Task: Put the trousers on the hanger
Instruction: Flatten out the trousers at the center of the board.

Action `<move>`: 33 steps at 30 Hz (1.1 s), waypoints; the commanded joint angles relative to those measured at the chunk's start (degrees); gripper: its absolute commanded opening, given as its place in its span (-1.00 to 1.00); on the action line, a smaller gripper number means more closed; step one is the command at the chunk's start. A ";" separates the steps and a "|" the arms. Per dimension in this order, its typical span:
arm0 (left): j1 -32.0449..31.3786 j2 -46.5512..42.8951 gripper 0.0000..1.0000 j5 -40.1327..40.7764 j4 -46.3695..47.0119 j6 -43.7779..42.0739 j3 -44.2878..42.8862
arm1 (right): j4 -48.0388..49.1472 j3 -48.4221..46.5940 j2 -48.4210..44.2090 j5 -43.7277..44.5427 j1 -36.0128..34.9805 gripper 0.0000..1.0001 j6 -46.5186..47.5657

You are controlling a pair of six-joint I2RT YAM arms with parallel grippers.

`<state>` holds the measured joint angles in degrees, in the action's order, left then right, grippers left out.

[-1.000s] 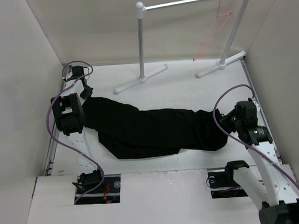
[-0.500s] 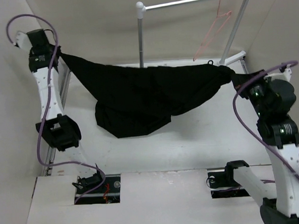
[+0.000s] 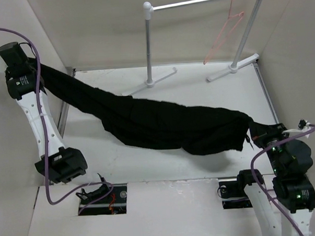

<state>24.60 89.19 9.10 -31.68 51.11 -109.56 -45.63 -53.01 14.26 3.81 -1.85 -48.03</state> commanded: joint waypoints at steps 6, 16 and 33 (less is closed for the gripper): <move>-4.60 0.36 -0.98 -0.40 1.81 1.53 1.47 | 9.91 4.25 16.99 -2.32 -0.22 -0.96 -1.01; -4.71 1.80 -0.97 -0.14 -4.27 3.47 -13.34 | 16.19 -22.67 28.30 -2.23 0.22 -0.98 2.06; 5.06 -27.58 -0.79 12.07 -5.23 5.49 51.20 | -9.04 12.14 4.99 19.98 3.30 -0.92 -6.64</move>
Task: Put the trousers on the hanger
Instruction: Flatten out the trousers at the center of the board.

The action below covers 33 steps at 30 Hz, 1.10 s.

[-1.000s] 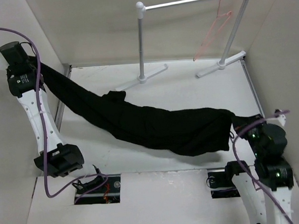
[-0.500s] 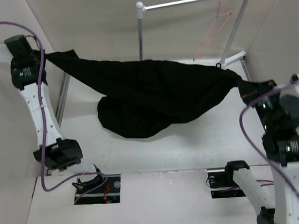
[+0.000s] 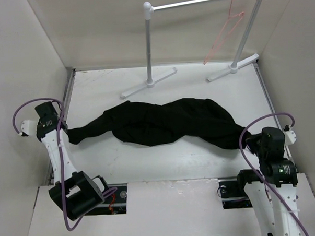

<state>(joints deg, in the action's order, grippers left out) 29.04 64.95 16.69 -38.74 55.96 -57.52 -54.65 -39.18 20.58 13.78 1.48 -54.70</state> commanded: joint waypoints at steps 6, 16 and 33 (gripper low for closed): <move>-0.51 -3.69 -0.56 7.48 3.32 -1.03 -4.26 | -1.16 -1.07 -3.17 17.77 -0.55 -0.85 2.58; -12.90 11.07 -0.86 -4.21 5.37 -1.11 -32.98 | 23.46 -11.66 16.56 -8.14 -2.57 -0.99 7.93; -13.62 -18.89 0.18 -2.35 -11.78 7.47 13.56 | 9.75 -7.06 4.21 -5.52 -5.73 -0.97 9.43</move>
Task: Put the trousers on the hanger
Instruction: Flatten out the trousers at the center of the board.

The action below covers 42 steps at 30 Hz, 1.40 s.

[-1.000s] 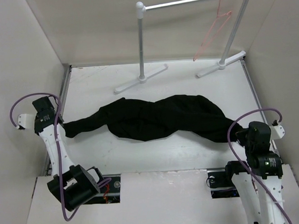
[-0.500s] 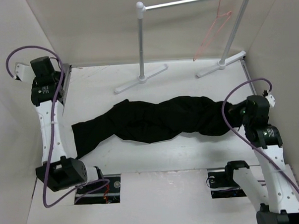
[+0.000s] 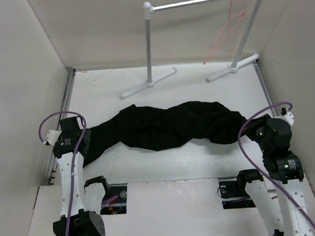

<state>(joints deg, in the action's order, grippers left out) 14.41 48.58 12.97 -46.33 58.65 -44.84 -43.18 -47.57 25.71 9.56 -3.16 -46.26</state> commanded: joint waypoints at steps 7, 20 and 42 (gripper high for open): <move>2.68 -7.35 0.34 -8.83 -14.91 13.32 1.69 | -2.61 3.27 -1.46 -3.14 -2.77 -0.97 1.00; 6.02 0.02 0.31 -10.16 -6.34 16.84 10.91 | 0.46 3.98 1.09 -5.43 -5.67 -0.95 1.96; 10.94 8.20 -0.93 -9.81 17.76 16.32 4.89 | 1.52 -4.53 3.99 -3.68 -6.02 -0.97 4.86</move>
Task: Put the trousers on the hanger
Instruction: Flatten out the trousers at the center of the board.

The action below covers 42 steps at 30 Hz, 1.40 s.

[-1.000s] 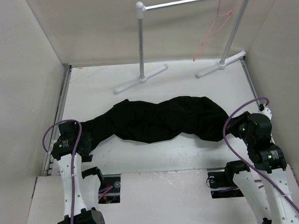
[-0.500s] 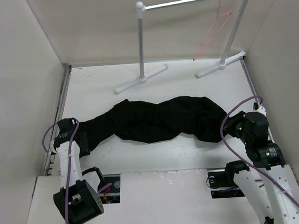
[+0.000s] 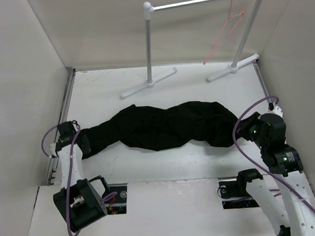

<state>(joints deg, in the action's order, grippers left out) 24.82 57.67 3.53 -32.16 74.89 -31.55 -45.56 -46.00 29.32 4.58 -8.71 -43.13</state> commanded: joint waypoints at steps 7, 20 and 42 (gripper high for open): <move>-0.25 4.72 -0.96 4.38 0.53 -2.82 -45.05 | 3.02 -25.69 5.65 5.09 -1.52 -0.98 5.43; 10.47 4.30 -0.92 9.47 -12.92 -4.66 -40.72 | -19.98 -12.11 -15.43 10.36 -0.82 -1.00 -0.01; -27.83 34.40 0.15 5.82 -0.44 -40.50 -53.42 | -20.89 -0.50 -16.93 13.17 -6.71 -0.94 -4.77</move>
<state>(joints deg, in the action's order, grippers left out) 1.89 81.89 15.77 -32.08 46.46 -82.24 -72.31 -46.74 11.66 18.85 -15.18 -48.29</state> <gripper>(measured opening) 0.563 0.044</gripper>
